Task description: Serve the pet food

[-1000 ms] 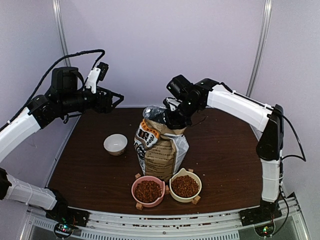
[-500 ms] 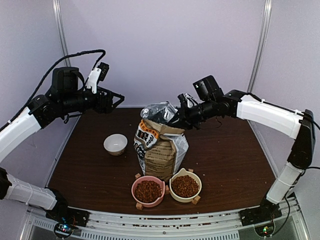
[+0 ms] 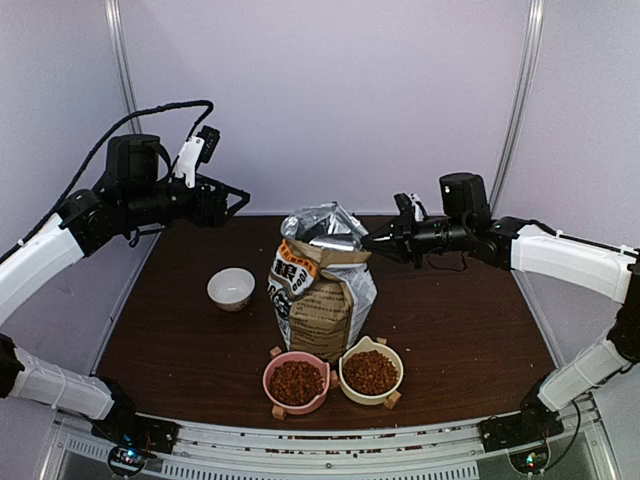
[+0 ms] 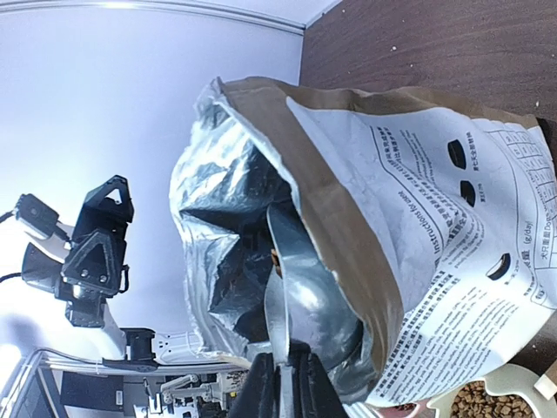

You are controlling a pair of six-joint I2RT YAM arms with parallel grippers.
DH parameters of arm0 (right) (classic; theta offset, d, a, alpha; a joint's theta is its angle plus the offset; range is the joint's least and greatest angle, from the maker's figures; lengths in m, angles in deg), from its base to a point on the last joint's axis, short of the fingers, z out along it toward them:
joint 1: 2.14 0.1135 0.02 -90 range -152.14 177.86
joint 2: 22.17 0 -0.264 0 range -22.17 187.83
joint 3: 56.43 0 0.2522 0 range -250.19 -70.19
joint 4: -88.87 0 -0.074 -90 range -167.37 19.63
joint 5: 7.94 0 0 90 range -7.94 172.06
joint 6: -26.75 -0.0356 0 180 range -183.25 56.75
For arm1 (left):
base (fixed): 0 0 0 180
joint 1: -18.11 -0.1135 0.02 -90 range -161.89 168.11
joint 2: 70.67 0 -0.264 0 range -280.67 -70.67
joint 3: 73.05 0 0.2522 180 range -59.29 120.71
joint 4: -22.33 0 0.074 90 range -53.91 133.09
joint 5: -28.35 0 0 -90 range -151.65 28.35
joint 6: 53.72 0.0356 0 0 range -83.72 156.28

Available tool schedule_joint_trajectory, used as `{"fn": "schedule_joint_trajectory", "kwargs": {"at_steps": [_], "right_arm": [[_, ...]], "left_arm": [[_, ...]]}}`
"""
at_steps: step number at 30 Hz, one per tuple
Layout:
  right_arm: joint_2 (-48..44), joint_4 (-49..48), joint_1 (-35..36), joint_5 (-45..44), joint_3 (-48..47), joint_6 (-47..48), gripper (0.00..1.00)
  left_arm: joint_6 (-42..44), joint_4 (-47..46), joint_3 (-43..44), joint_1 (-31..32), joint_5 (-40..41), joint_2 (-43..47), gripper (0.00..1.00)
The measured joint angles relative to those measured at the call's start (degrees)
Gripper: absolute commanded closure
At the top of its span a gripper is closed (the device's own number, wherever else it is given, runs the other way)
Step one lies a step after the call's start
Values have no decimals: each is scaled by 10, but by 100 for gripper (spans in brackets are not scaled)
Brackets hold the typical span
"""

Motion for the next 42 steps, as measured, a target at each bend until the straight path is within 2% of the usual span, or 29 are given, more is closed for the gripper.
{"fn": "schedule_joint_trajectory", "kwargs": {"at_steps": [9, 26, 34, 42], "right_arm": [[-64, -85, -21, 10, 57, -51, 100], [-68, -290, -22, 39, 122, -178, 100], [-112, -257, -23, 41, 125, -165, 100], [-250, -131, -23, 52, 170, -100, 100]], "left_arm": [[0, 0, 0, 0, 0, -9, 26], [0, 0, 0, 0, 0, -19, 26], [0, 0, 0, 0, 2, -21, 26], [1, -2, -10, 0, 26, -18, 26]]}}
